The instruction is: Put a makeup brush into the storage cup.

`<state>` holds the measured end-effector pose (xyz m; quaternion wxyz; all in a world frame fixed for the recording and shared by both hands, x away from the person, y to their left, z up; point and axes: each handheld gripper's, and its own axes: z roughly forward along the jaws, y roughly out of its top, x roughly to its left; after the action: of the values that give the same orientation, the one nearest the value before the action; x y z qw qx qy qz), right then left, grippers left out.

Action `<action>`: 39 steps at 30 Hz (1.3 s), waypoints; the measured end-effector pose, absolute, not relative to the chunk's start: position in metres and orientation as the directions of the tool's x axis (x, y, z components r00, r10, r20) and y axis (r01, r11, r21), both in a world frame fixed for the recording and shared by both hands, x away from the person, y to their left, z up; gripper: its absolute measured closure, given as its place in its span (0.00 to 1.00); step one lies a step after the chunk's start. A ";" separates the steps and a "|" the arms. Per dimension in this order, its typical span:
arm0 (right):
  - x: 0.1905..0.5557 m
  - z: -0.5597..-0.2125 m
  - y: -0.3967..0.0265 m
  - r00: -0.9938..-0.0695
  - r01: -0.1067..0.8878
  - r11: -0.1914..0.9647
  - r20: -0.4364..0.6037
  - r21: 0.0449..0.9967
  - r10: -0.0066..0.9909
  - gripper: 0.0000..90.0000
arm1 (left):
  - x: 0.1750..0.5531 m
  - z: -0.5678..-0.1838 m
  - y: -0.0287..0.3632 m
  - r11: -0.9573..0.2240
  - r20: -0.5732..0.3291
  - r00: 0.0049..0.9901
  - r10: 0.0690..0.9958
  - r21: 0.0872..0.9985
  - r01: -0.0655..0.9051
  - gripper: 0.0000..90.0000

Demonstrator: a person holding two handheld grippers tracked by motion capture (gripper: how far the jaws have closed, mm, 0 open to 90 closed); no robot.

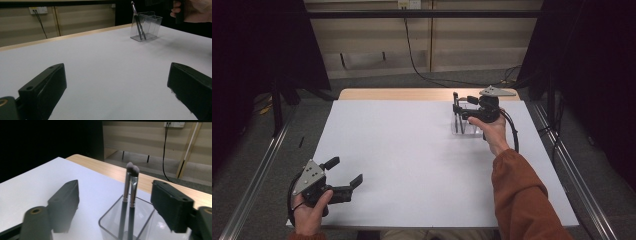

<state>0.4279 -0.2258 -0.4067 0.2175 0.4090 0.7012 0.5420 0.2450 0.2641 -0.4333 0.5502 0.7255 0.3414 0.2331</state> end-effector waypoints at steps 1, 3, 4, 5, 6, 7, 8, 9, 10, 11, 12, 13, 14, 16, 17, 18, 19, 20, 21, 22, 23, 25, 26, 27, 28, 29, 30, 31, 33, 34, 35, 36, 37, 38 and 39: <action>0.427 -0.406 -0.225 -0.572 0.335 0.075 0.140 0.939 0.808 0.20 | 0.245 -0.433 0.264 -0.161 -0.039 0.658 0.752 0.957 0.240 0.02; 0.425 -0.406 -0.224 -0.574 0.335 0.066 0.148 0.940 0.805 0.18 | 0.244 -0.433 0.265 -0.161 -0.037 0.660 0.751 0.958 0.237 0.02; 0.424 -0.407 -0.224 -0.578 0.332 0.074 0.141 0.941 0.804 0.15 | 0.244 -0.433 0.265 -0.162 -0.036 0.660 0.750 0.958 0.236 0.02; 0.423 -0.408 -0.223 -0.576 0.333 0.077 0.138 0.940 0.806 0.14 | 0.244 -0.433 0.265 -0.162 -0.036 0.660 0.750 0.958 0.236 0.02; 0.422 -0.408 -0.224 -0.577 0.334 0.074 0.141 0.940 0.805 0.13 | 0.244 -0.433 0.265 -0.163 -0.035 0.660 0.750 0.958 0.236 0.02; 0.421 -0.408 -0.224 -0.579 0.337 0.073 0.145 0.939 0.802 0.09 | 0.244 -0.433 0.265 -0.162 -0.035 0.660 0.751 0.958 0.236 0.02; 0.420 -0.408 -0.224 -0.579 0.338 0.069 0.149 0.939 0.801 0.07 | 0.244 -0.433 0.265 -0.160 -0.038 0.659 0.752 0.958 0.237 0.02; 0.419 -0.407 -0.225 -0.581 0.340 0.067 0.154 0.938 0.799 0.07 | 0.244 -0.433 0.265 -0.159 -0.038 0.659 0.751 0.958 0.237 0.02; 0.418 -0.407 -0.226 -0.580 0.340 0.066 0.153 0.938 0.800 0.07 | 0.244 -0.433 0.266 -0.160 -0.037 0.658 0.752 0.958 0.237 0.02; 0.417 -0.407 -0.226 -0.581 0.343 0.061 0.161 0.938 0.798 0.07 | 0.244 -0.433 0.265 -0.159 -0.038 0.657 0.753 0.958 0.238 0.02; 0.415 -0.406 -0.227 -0.586 0.342 0.057 0.165 0.938 0.794 0.07 | 0.244 -0.433 0.265 -0.158 -0.040 0.658 0.752 0.958 0.238 0.02; 0.414 -0.405 -0.228 -0.584 0.339 0.053 0.166 0.939 0.794 0.07 | 0.244 -0.433 0.265 -0.157 -0.043 0.661 0.750 0.958 0.240 0.02; 0.412 -0.403 -0.229 -0.589 0.336 0.048 0.170 0.940 0.790 0.07 | 0.244 -0.434 0.265 -0.155 -0.045 0.661 0.749 0.958 0.241 0.02; 0.409 -0.401 -0.230 -0.586 0.326 0.053 0.158 0.944 0.794 0.09 | 0.245 -0.433 0.264 -0.162 -0.039 0.661 0.749 0.957 0.239 0.02; 0.407 -0.401 -0.230 -0.583 0.327 0.055 0.155 0.944 0.797 0.09 | 0.245 -0.433 0.264 -0.162 -0.038 0.661 0.749 0.958 0.238 0.02; 0.405 -0.400 -0.231 -0.583 0.330 0.060 0.154 0.942 0.798 0.09 | 0.245 -0.433 0.264 -0.164 -0.035 0.662 0.748 0.958 0.237 0.02; 0.403 -0.400 -0.232 -0.590 0.324 0.066 0.147 0.944 0.794 0.10 | 0.245 -0.433 0.264 -0.164 -0.035 0.662 0.749 0.958 0.236 0.02; 0.401 -0.400 -0.232 -0.591 0.321 0.068 0.144 0.945 0.793 0.11 | 0.245 -0.433 0.264 -0.165 -0.034 0.662 0.748 0.958 0.235 0.02; 0.399 -0.400 -0.232 -0.586 0.320 0.065 0.143 0.945 0.798 0.11 | 0.245 -0.433 0.264 -0.164 -0.035 0.662 0.749 0.958 0.235 0.02; 0.397 -0.400 -0.233 -0.583 0.318 0.068 0.139 0.946 0.800 0.11 | 0.245 -0.433 0.264 -0.162 -0.037 0.661 0.749 0.958 0.236 0.02; 0.395 -0.400 -0.233 -0.583 0.317 0.070 0.136 0.946 0.801 0.11 | 0.245 -0.433 0.264 -0.160 -0.038 0.660 0.750 0.958 0.237 0.02; 0.392 -0.400 -0.234 -0.580 0.310 0.082 0.120 0.947 0.806 0.10 | 0.244 -0.433 0.264 -0.160 -0.038 0.661 0.750 0.959 0.236 0.02; 0.391 -0.400 -0.235 -0.580 0.305 0.079 0.119 0.949 0.806 0.10 | 0.244 -0.433 0.264 -0.161 -0.037 0.661 0.750 0.958 0.236 0.02; 0.389 -0.400 -0.235 -0.578 0.303 0.077 0.119 0.950 0.807 0.10 | 0.245 -0.433 0.264 -0.160 -0.038 0.660 0.750 0.958 0.237 0.02; 0.388 -0.400 -0.235 -0.578 0.298 0.076 0.117 0.951 0.808 0.10 | 0.245 -0.433 0.264 -0.161 -0.038 0.660 0.750 0.958 0.237 0.02; 0.386 -0.400 -0.235 -0.574 0.294 0.071 0.116 0.953 0.811 0.09 | 0.244 -0.433 0.264 -0.159 -0.038 0.660 0.750 0.958 0.237 0.02; 0.384 -0.400 -0.235 -0.573 0.286 0.070 0.112 0.956 0.812 0.09 | 0.244 -0.433 0.264 -0.159 -0.038 0.660 0.750 0.959 0.236 0.02; 0.383 -0.400 -0.235 -0.573 0.284 0.075 0.107 0.956 0.813 0.09 | 0.245 -0.433 0.265 -0.163 -0.035 0.661 0.750 0.958 0.236 0.02; 0.379 -0.401 -0.235 -0.572 0.286 0.078 0.105 0.955 0.813 0.09 | 0.245 -0.433 0.264 -0.163 -0.035 0.660 0.750 0.958 0.236 0.02; 0.378 -0.401 -0.235 -0.574 0.287 0.075 0.109 0.955 0.812 0.08 | 0.245 -0.433 0.264 -0.163 -0.035 0.661 0.750 0.958 0.236 0.02; 0.377 -0.402 -0.235 -0.571 0.286 0.075 0.107 0.955 0.814 0.08 | 0.244 -0.433 0.264 -0.160 -0.038 0.660 0.750 0.958 0.237 0.02; 0.375 -0.402 -0.236 -0.569 0.287 0.077 0.105 0.955 0.816 0.08 | 0.245 -0.433 0.265 -0.163 -0.035 0.661 0.750 0.958 0.236 0.02; 0.374 -0.402 -0.236 -0.570 0.287 0.079 0.104 0.955 0.815 0.08 | 0.245 -0.433 0.265 -0.162 -0.035 0.660 0.750 0.959 0.235 0.02; 0.373 -0.402 -0.237 -0.571 0.287 0.082 0.102 0.954 0.814 0.08 | 0.244 -0.433 0.265 -0.158 -0.038 0.659 0.751 0.959 0.236 0.02; 0.371 -0.401 -0.237 -0.572 0.287 0.080 0.103 0.955 0.814 0.08 | 0.244 -0.433 0.265 -0.161 -0.037 0.659 0.751 0.958 0.237 0.02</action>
<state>0.3710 -0.2372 -0.4012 0.2394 0.3960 0.6949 0.5504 0.2444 0.2649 -0.4333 0.5510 0.7253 0.3405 0.2333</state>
